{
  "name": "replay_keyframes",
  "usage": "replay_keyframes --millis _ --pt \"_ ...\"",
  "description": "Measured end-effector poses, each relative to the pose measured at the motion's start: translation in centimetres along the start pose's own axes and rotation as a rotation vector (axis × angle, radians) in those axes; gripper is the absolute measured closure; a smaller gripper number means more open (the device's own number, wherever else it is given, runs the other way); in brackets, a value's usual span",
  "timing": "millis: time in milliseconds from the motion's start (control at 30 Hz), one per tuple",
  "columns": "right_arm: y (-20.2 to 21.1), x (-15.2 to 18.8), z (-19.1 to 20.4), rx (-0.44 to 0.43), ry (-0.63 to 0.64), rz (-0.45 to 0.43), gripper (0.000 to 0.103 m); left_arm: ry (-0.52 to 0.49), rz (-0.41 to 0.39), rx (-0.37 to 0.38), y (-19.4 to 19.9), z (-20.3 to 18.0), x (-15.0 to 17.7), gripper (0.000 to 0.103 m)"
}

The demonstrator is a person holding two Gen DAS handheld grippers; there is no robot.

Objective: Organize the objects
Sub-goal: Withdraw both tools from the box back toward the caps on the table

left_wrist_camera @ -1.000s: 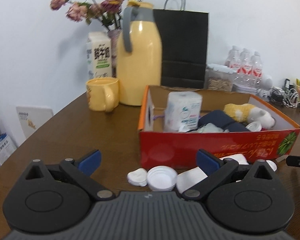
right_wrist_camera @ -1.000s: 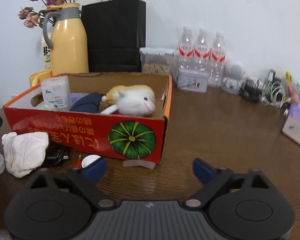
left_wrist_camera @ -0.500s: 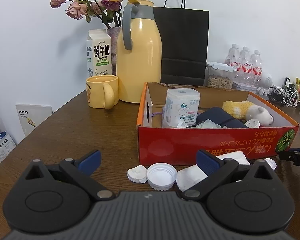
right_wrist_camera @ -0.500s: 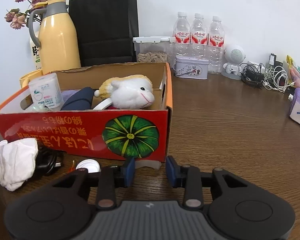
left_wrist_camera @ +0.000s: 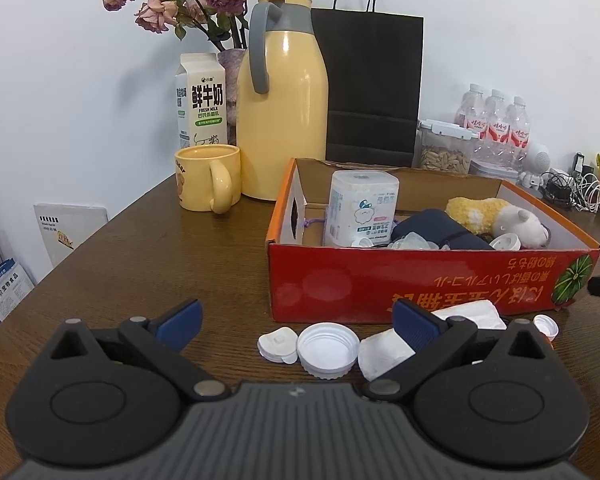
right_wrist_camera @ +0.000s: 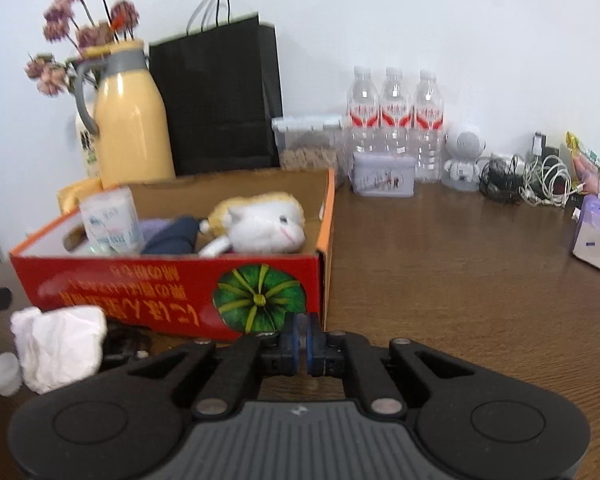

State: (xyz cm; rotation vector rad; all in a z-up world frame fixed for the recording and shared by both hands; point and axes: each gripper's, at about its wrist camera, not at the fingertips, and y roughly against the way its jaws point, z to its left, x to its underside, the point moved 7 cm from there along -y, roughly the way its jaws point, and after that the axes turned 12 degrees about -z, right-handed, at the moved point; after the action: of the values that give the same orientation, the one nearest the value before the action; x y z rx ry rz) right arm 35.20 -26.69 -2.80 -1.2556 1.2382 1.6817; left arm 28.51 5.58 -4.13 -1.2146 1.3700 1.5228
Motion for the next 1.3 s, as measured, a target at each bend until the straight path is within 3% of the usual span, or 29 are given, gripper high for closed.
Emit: replay_keyframes --millis 500,633,967,1300 --pt "4.4 -2.9 0.2 -0.064 -0.071 -0.198 0.1 -0.01 0.01 -0.001 -0.4 -0.1 0.0 0.0" --pt "6.0 -4.4 0.5 -0.081 -0.083 -0.285 0.1 -0.013 0.012 0.0 -0.4 -0.2 0.1 0.0" --pt "6.5 -3.2 2.6 -0.138 -0.054 -0.242 0.1 -0.038 0.069 0.047 1.5 -0.8 2.0 0.0" --pt "7.3 -2.3 3.2 -0.16 -0.052 -0.233 0.1 -0.125 0.115 0.095 2.1 -2.7 4.0 0.003"
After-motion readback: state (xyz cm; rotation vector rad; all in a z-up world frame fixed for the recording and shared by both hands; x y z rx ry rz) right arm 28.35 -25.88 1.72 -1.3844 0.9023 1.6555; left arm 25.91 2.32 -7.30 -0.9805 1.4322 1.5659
